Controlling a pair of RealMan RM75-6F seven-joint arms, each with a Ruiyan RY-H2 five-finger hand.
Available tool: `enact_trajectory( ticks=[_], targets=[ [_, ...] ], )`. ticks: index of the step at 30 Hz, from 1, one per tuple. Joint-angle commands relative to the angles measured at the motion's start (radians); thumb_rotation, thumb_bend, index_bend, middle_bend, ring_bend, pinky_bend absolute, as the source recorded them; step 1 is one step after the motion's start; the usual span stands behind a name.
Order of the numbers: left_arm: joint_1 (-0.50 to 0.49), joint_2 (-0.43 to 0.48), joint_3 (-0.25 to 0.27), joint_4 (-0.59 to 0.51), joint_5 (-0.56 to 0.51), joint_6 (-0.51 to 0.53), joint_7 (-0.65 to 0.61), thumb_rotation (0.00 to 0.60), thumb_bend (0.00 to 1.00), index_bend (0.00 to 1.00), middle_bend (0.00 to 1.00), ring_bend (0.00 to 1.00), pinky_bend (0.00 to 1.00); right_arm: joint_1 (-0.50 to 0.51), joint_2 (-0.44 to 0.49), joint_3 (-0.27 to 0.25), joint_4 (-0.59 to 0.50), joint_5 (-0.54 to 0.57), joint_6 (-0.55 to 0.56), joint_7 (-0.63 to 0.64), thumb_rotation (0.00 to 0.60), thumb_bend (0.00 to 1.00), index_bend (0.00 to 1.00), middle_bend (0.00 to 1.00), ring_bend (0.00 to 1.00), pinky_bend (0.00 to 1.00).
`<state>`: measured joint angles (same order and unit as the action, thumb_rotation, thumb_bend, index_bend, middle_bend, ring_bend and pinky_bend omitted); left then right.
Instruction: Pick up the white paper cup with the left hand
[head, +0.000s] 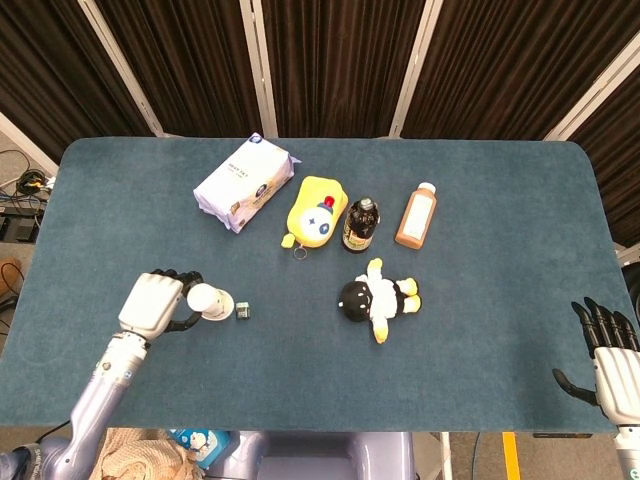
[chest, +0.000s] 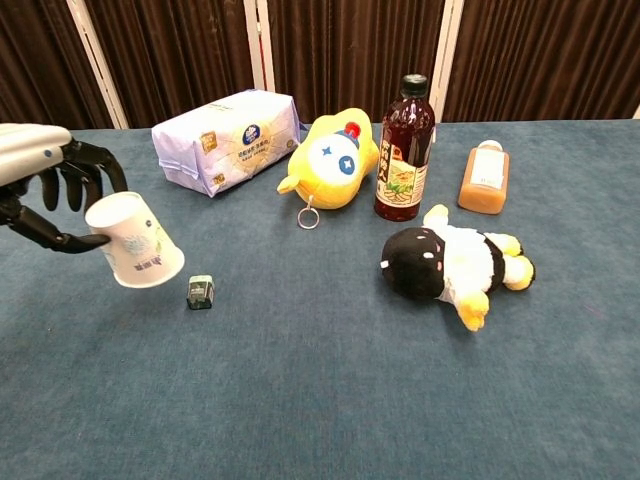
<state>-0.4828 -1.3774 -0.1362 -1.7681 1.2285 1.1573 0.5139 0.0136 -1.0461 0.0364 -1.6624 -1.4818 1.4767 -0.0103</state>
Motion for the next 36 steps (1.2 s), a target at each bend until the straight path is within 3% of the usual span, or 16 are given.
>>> enact_trajectory(
  ticks=[1,19,22,28,36],
  targets=[
    [-0.015,-0.026,-0.001,0.016,-0.01,-0.008,0.015,0.6,0.3,0.38,0.51,0.43,0.47,0.0,0.0,0.0,0.001,0.001,-0.001,0.002,0.6,0.24,0.0,0.0,0.0,0.0],
    [-0.077,-0.158,0.004,0.133,-0.062,-0.045,0.048,0.6,0.29,0.33,0.45,0.38,0.43,0.004,0.002,0.001,0.002,0.003,-0.008,0.008,0.6,0.24,0.0,0.0,0.0,0.0],
    [-0.082,-0.163,0.009,0.142,-0.068,-0.053,0.053,0.6,0.25,0.27,0.35,0.3,0.35,0.004,0.002,0.001,0.002,0.004,-0.009,0.01,0.6,0.24,0.0,0.0,0.0,0.0],
    [-0.085,-0.146,0.021,0.127,-0.099,-0.061,0.081,0.6,0.17,0.04,0.07,0.08,0.15,0.005,0.004,0.001,0.001,0.004,-0.01,0.013,0.6,0.24,0.0,0.0,0.0,0.0],
    [-0.036,-0.051,0.045,0.024,-0.041,0.019,0.034,0.6,0.15,0.0,0.01,0.05,0.11,0.004,0.004,0.001,0.001,0.005,-0.01,0.012,0.6,0.24,0.0,0.0,0.0,0.0]
  ],
)
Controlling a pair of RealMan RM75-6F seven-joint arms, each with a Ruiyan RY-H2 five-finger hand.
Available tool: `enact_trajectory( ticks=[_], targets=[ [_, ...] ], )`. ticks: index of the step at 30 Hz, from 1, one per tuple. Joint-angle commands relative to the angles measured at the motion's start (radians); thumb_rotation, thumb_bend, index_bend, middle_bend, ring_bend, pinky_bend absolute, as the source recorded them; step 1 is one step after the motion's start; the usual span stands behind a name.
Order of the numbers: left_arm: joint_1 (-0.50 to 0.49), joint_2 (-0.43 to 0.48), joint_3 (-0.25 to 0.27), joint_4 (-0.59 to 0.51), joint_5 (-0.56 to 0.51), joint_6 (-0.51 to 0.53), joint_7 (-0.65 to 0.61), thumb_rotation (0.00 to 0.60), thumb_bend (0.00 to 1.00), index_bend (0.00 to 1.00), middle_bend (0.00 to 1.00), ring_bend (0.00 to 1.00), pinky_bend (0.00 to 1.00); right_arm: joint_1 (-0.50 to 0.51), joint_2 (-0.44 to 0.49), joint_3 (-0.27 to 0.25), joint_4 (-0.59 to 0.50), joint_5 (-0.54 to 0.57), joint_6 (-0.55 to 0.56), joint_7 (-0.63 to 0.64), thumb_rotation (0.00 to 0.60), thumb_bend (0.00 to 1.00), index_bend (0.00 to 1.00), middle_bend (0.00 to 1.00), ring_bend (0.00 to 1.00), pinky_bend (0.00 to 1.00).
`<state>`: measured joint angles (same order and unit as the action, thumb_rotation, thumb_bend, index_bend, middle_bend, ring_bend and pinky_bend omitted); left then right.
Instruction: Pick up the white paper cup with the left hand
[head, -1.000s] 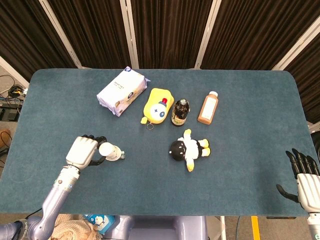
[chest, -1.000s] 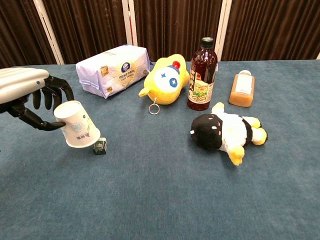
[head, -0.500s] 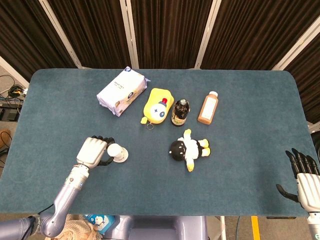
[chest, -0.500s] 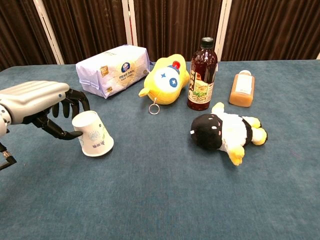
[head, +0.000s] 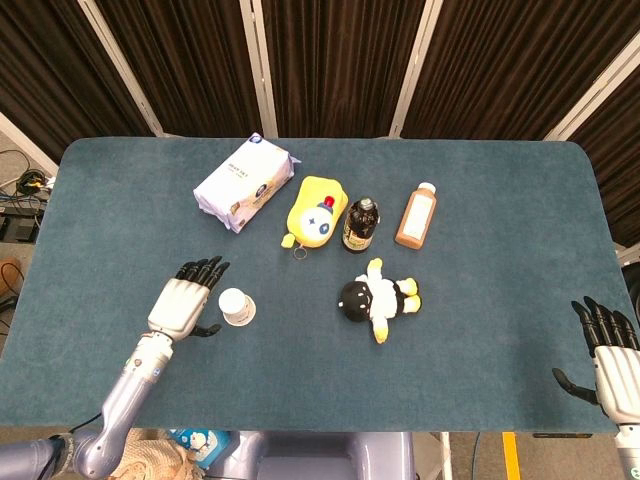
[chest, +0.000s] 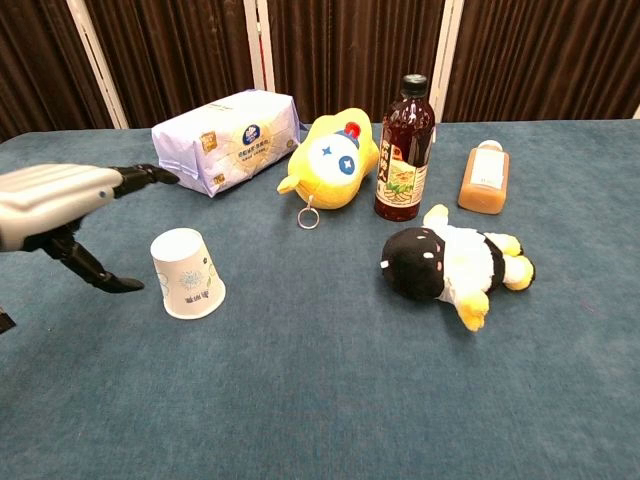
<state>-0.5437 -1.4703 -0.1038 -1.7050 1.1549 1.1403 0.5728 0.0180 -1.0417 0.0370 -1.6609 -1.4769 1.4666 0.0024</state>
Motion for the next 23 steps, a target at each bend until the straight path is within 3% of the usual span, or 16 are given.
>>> enact_trajectory(
  ticks=[1,11,17,23],
  targets=[
    [0.035,0.061,0.019,-0.054,0.049,0.052,-0.035,0.6,0.14,0.0,0.01,0.04,0.11,0.0,0.0,0.0,0.0,0.0,0.0,-0.001,0.6,0.24,0.0,0.0,0.0,0.0],
    [0.203,0.279,0.139,-0.114,0.244,0.259,-0.151,0.6,0.1,0.0,0.0,0.0,0.01,-0.002,-0.005,-0.001,0.002,-0.004,0.008,-0.02,0.6,0.24,0.0,0.0,0.0,0.0],
    [0.307,0.326,0.189,-0.037,0.307,0.363,-0.281,0.6,0.08,0.0,0.0,0.0,0.0,-0.003,-0.008,-0.001,0.003,-0.006,0.012,-0.03,0.6,0.24,0.0,0.0,0.0,0.0],
    [0.359,0.339,0.2,0.012,0.341,0.412,-0.354,0.6,0.08,0.0,0.0,0.0,0.0,-0.002,-0.011,0.0,0.002,-0.007,0.012,-0.034,0.6,0.24,0.0,0.0,0.0,0.0]
  ],
)
